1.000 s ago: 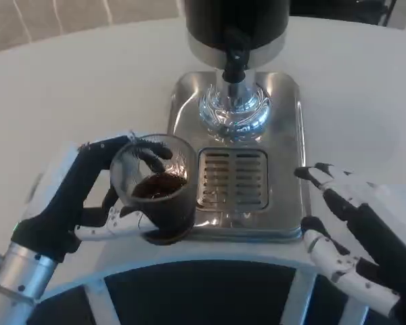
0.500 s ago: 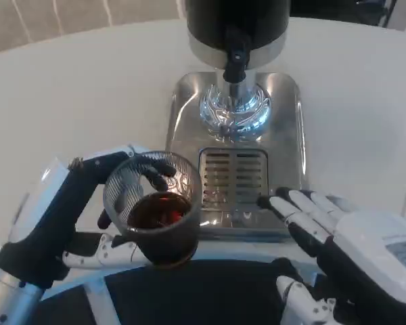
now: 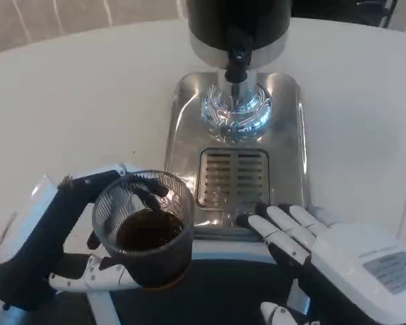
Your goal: Grasp the cup under the faucet to collect the drink, then remove the cup.
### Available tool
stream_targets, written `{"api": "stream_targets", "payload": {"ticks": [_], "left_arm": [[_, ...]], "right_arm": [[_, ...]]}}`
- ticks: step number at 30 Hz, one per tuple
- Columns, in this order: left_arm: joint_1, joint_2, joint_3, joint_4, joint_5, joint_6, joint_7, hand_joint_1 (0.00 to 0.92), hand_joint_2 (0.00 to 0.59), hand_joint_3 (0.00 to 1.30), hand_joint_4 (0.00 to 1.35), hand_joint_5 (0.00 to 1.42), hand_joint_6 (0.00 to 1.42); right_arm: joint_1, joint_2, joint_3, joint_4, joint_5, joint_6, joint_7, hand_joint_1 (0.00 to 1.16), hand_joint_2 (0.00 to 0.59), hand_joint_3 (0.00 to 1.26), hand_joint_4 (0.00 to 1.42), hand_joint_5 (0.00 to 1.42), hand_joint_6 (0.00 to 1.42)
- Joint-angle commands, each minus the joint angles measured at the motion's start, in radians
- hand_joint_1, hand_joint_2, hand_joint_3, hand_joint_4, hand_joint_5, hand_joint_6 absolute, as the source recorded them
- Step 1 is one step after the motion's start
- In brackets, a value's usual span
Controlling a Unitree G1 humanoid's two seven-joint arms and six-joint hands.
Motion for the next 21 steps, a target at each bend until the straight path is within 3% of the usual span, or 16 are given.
{"api": "stream_targets", "payload": {"ticks": [1, 21], "left_arm": [[0.009, 0.008, 0.017, -0.030, -0.043, -0.004, -0.010, 0.609, 0.000, 0.91, 1.09, 1.36, 0.78], [0.006, 0.002, 0.022, -0.028, -0.048, -0.001, -0.027, 0.618, 0.000, 0.91, 1.08, 1.34, 0.76]], "right_arm": [[0.031, 0.143, 0.025, -0.014, -0.023, 0.005, 0.012, 0.00, 0.567, 0.04, 0.00, 0.00, 0.00], [0.026, 0.146, 0.031, -0.014, -0.031, 0.019, 0.018, 0.00, 0.567, 0.04, 0.00, 0.00, 0.00]]}}
